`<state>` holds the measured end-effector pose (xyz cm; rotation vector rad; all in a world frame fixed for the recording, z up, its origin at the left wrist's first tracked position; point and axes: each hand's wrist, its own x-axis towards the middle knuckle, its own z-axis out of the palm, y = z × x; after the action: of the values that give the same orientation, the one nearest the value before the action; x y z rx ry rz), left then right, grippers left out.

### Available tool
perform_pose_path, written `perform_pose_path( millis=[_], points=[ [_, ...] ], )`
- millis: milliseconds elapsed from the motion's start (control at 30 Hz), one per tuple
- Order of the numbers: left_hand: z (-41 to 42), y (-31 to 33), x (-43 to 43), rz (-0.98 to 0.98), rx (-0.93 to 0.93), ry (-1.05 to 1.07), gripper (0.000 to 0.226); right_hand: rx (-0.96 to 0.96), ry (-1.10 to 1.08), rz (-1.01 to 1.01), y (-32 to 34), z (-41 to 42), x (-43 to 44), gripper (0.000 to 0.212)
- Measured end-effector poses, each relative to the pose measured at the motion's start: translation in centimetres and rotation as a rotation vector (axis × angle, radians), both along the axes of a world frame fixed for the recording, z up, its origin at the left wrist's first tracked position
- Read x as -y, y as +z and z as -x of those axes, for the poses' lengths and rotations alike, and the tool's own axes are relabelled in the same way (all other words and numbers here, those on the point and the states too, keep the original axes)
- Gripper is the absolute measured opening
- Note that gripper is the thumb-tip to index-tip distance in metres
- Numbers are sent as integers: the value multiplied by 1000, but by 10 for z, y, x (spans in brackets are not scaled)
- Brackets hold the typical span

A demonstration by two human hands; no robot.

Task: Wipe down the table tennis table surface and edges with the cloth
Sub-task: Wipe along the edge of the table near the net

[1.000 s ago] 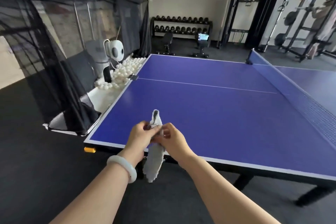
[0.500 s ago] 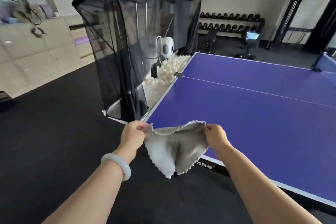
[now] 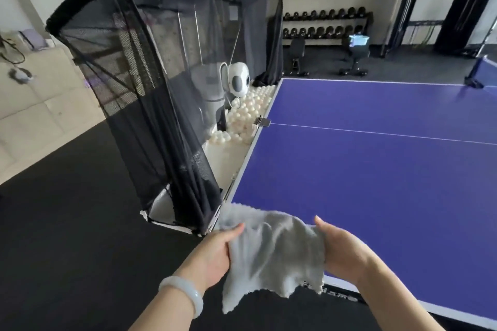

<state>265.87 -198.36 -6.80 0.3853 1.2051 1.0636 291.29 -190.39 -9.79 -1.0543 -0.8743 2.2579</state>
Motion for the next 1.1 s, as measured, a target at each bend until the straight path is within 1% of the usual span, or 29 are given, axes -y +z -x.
perform_pose_path(
  millis=[67, 100, 133, 233, 333, 367, 433, 467, 533, 567, 600, 700, 767, 867, 933, 1033, 1100],
  points=[
    [2, -15, -10, 29, -219, -8, 27, 57, 29, -69, 0, 4, -3, 33],
    [3, -19, -18, 33, -326, -46, 23, 88, 10, -79, -2, 4, -6, 23],
    [4, -22, -26, 26, -426, -95, 20, 144, -29, -74, -3, 4, -9, 17],
    [12, -26, -62, 13, -619, -162, 18, 423, -217, -74, -6, 6, -22, 21],
    [15, -33, -98, 0, -749, -244, 9, 695, -350, -97, -10, 6, -26, 16],
    [14, -35, -108, -2, -763, -264, 6, 764, -405, -105, -13, 5, -26, 14],
    [14, -41, -127, 21, -740, -326, 11, 863, -556, -100, -15, 6, -21, 14],
    [14, -43, -136, 30, -681, -373, 17, 901, -644, -92, -16, 7, -18, 19],
    [16, -48, -152, 18, -562, -487, 41, 919, -764, -101, -17, 11, -7, 28],
    [17, -47, -160, -10, -530, -565, 47, 911, -790, -114, -17, 14, 0, 29],
    [18, -47, -166, -51, -520, -659, 49, 920, -803, -129, -17, 19, 9, 29],
    [17, -44, -182, -164, -566, -936, 46, 1014, -845, -151, -15, 37, 35, 35],
    [14, -41, -188, -229, -596, -1043, 46, 1111, -884, -143, -14, 49, 52, 40],
    [7, -36, -187, -364, -678, -1179, 45, 1242, -972, -97, -13, 67, 77, 36],
    [4, -35, -181, -467, -757, -1222, 41, 1305, -1033, -82, -11, 76, 93, 27],
    [5, -35, -172, -599, -835, -1206, 29, 1387, -1071, -41, -9, 87, 116, 12],
    [9, -36, -167, -682, -913, -1229, 23, 1418, -1076, -12, -10, 96, 131, 8]
  ],
)
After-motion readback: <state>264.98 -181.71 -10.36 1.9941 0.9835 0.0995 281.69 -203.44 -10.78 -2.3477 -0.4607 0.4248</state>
